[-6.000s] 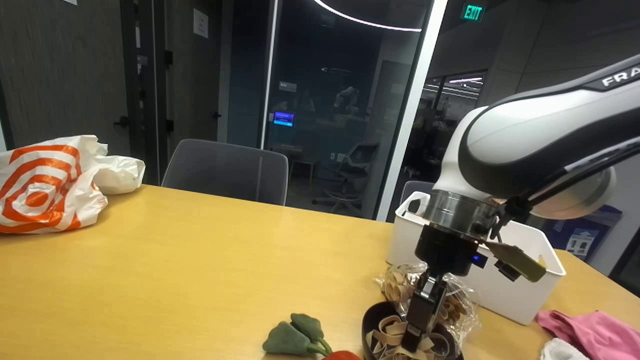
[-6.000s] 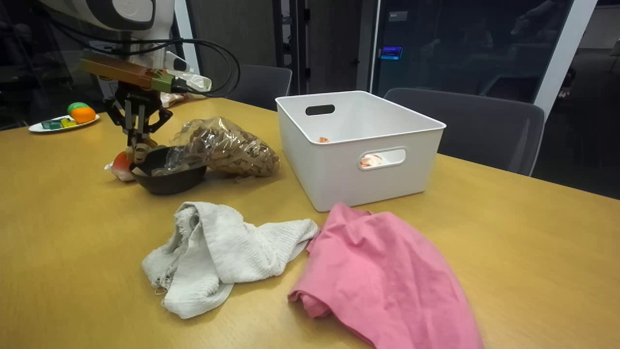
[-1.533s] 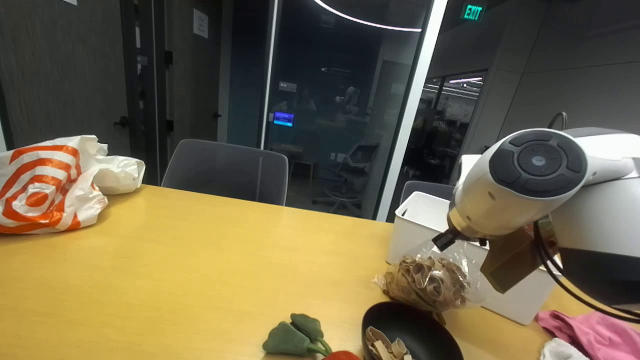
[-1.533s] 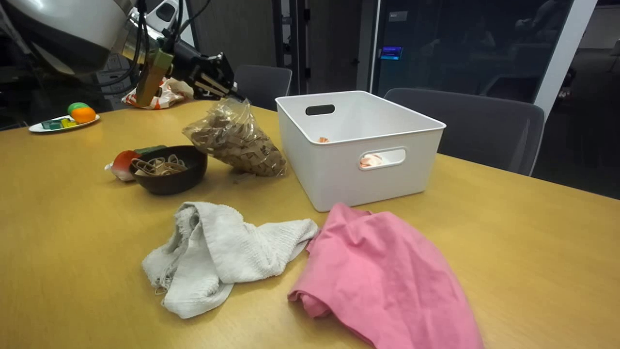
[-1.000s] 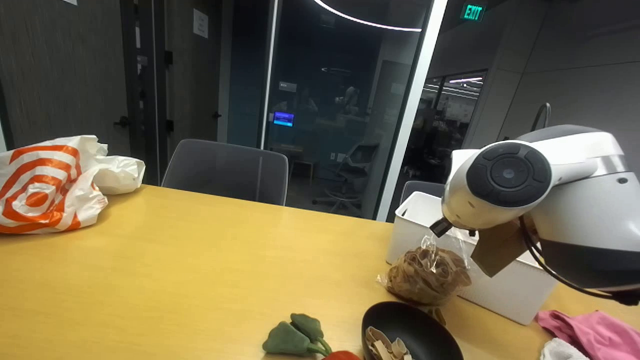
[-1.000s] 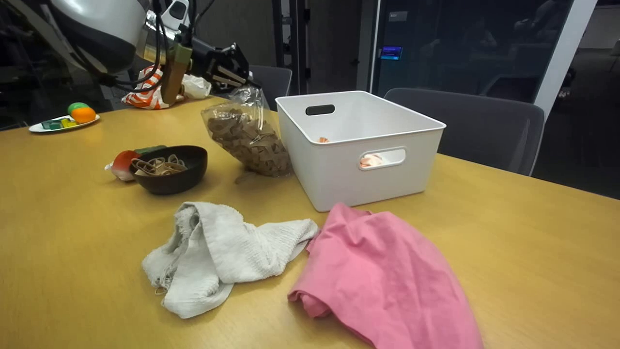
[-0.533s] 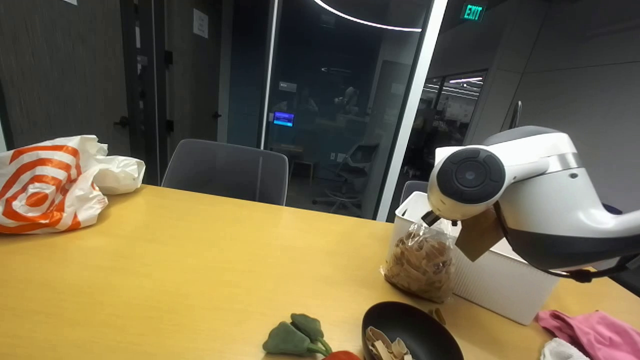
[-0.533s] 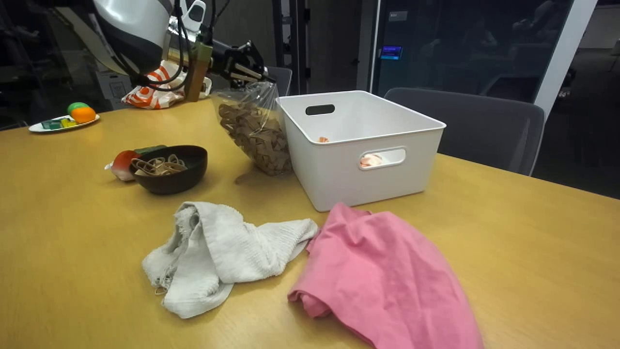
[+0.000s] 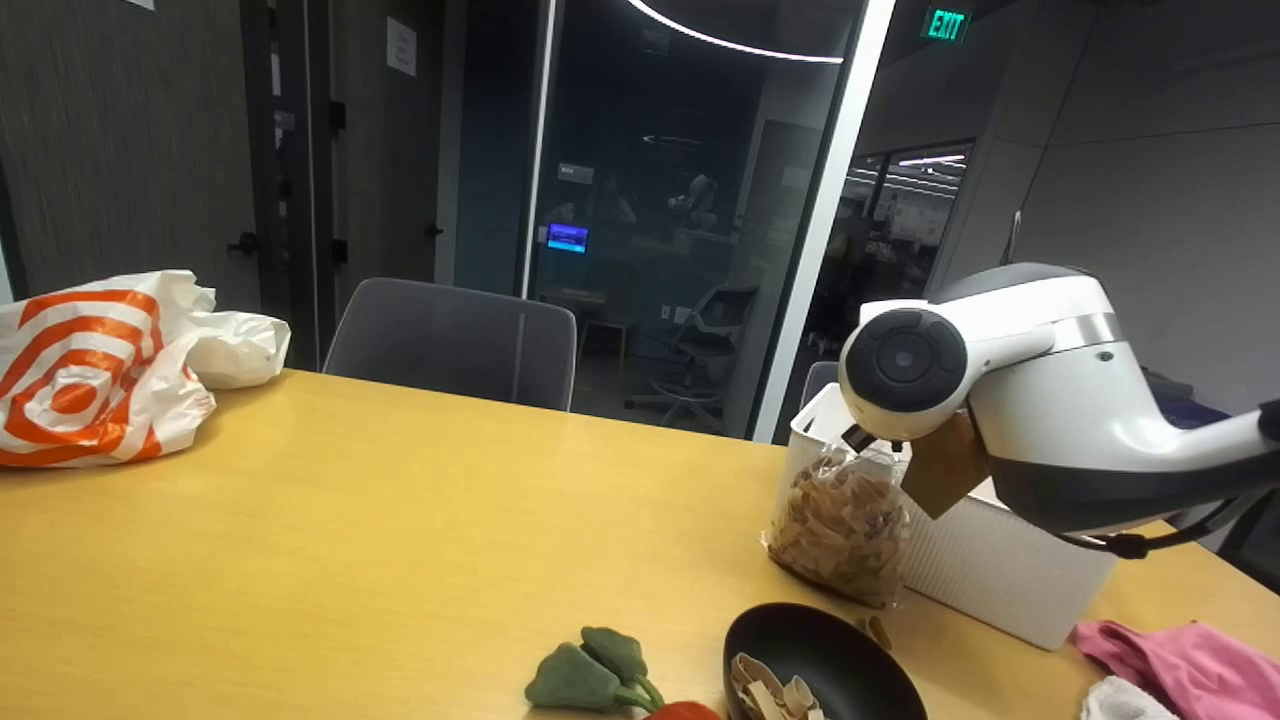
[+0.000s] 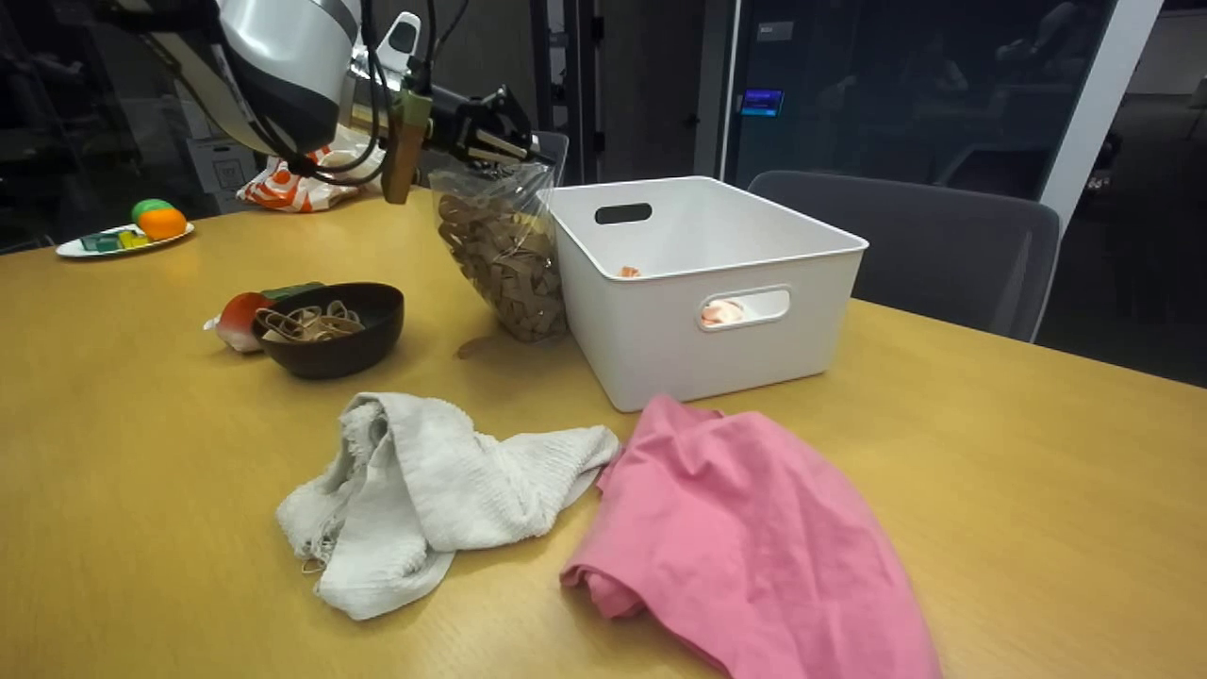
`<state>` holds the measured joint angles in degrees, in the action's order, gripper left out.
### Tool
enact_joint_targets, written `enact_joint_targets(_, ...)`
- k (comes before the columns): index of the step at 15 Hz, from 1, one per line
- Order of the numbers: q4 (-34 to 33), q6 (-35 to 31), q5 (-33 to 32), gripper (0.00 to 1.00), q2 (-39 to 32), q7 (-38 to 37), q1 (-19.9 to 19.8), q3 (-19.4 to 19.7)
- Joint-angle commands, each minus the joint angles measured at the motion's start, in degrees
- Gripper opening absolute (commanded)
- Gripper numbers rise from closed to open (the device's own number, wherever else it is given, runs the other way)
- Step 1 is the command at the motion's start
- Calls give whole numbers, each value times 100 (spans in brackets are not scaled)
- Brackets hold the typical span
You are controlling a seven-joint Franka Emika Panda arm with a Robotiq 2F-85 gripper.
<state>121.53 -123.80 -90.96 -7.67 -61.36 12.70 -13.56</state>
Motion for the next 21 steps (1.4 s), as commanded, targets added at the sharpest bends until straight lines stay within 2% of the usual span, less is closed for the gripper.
enact_joint_targets(1,-264,331,-201,7,-175,-28,38,44)
enact_joint_targets(12,-411,1117,-869,9,-562,-313,66,38)
enact_joint_targets(13,-413,1123,-808,34,-568,-309,57,27)
enact_joint_targets(15,-420,1108,-705,37,-535,-286,53,4)
enact_joint_targets(19,-387,1061,-463,67,-274,-89,21,-22)
enact_joint_targets(20,-386,1000,-229,76,-197,55,-5,-32)
enact_joint_targets(21,-380,607,201,83,-52,230,-102,-46)
